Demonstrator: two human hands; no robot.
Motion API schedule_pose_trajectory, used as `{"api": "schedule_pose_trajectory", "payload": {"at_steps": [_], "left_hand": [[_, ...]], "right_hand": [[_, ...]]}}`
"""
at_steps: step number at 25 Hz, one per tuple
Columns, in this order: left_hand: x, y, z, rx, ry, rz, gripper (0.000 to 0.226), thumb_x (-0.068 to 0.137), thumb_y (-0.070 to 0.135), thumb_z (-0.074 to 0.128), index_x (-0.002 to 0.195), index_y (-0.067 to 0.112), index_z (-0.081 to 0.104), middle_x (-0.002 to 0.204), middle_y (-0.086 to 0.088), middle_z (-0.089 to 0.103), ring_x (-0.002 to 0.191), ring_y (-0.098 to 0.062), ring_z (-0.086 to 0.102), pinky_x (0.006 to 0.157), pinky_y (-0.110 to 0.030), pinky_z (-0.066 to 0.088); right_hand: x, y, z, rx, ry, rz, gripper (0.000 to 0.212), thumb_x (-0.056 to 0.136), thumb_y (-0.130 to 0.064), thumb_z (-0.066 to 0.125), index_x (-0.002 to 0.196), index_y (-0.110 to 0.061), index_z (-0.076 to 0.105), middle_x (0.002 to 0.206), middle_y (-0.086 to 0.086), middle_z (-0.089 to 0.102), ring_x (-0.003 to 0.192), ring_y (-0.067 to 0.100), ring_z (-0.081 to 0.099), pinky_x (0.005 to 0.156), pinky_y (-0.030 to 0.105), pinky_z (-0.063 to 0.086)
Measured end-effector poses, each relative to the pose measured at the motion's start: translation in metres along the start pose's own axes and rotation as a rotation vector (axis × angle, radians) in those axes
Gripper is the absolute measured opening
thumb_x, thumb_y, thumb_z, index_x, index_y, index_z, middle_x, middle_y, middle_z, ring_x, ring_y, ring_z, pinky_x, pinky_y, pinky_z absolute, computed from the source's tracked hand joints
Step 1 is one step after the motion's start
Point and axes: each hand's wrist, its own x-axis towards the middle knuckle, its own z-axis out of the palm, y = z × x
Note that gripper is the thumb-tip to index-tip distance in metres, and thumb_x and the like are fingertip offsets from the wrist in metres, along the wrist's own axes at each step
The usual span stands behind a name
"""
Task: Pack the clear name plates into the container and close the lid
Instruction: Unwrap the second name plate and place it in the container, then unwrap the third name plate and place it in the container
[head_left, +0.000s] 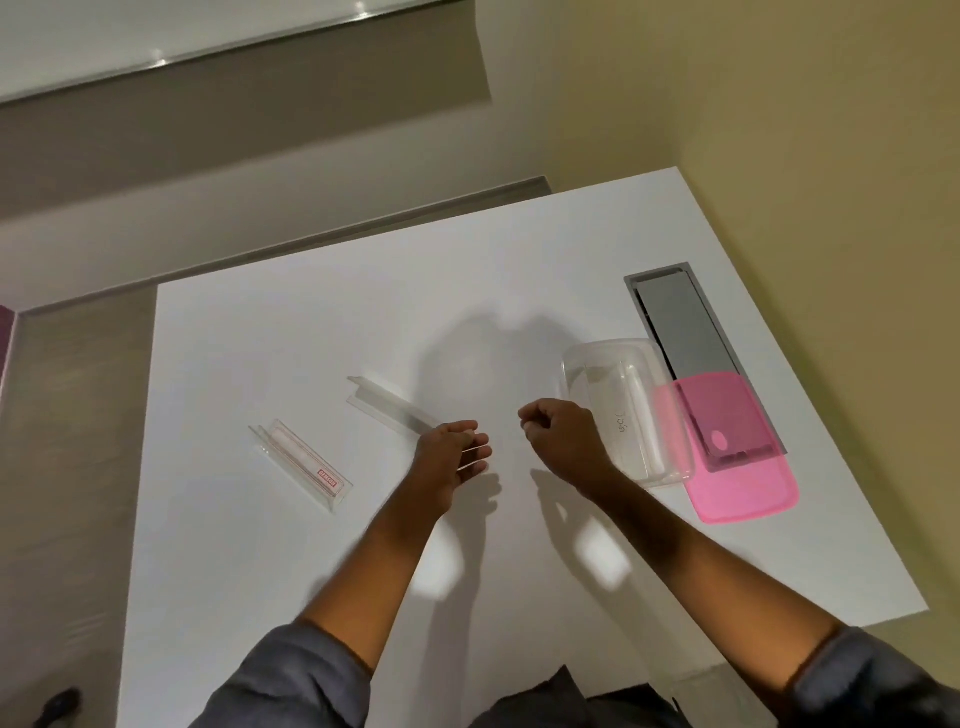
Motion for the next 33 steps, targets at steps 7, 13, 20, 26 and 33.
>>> {"api": "schedule_pose_trajectory", "payload": {"at_steps": [7,13,20,26,33], "left_hand": [[0.029,0.002,-0.057,-0.062,0.129,-0.064,0.024,0.095,-0.001,0.07,0.118,-0.005,0.071,0.102,-0.024,0.075,0.088,-0.03,0.074,0.081,-0.039,0.069],[0.059,0.009,-0.069,-0.083,0.23,-0.078,0.015,0.096,0.001,0.073,0.111,-0.003,0.073,0.102,-0.025,0.078,0.085,-0.029,0.077,0.093,-0.044,0.067],[0.082,0.013,-0.067,-0.12,0.23,-0.062,0.012,0.098,0.007,0.077,0.105,-0.002,0.075,0.084,-0.017,0.079,0.071,-0.023,0.074,0.08,-0.037,0.069],[0.088,0.007,-0.069,-0.099,0.256,-0.027,0.009,0.097,0.003,0.078,0.101,-0.004,0.075,0.087,-0.021,0.078,0.071,-0.025,0.073,0.091,-0.046,0.068],[0.072,0.004,-0.073,-0.174,0.266,-0.032,0.014,0.099,0.002,0.074,0.092,0.013,0.07,0.116,-0.021,0.076,0.095,-0.03,0.078,0.096,-0.047,0.066]], "right_hand": [[0.011,-0.025,0.067,-0.081,-0.325,0.03,0.046,0.097,-0.012,0.065,0.143,-0.007,0.064,0.145,0.01,0.067,0.132,0.023,0.065,0.117,0.035,0.048],[0.02,-0.04,0.107,-0.194,-0.36,0.024,0.032,0.092,-0.006,0.057,0.119,-0.009,0.074,0.111,0.01,0.078,0.1,0.029,0.071,0.086,0.032,0.054],[0.032,-0.037,0.122,-0.231,-0.385,-0.009,0.017,0.09,-0.008,0.057,0.099,-0.006,0.072,0.089,0.009,0.075,0.08,0.029,0.069,0.075,0.046,0.06],[0.033,-0.039,0.123,-0.202,-0.396,0.013,0.03,0.095,-0.01,0.058,0.12,0.002,0.07,0.118,0.018,0.076,0.105,0.036,0.072,0.094,0.048,0.058],[0.029,-0.039,0.127,-0.057,-0.32,0.093,0.038,0.097,-0.027,0.069,0.13,-0.008,0.067,0.126,0.01,0.073,0.111,0.028,0.071,0.09,0.034,0.057]]}}
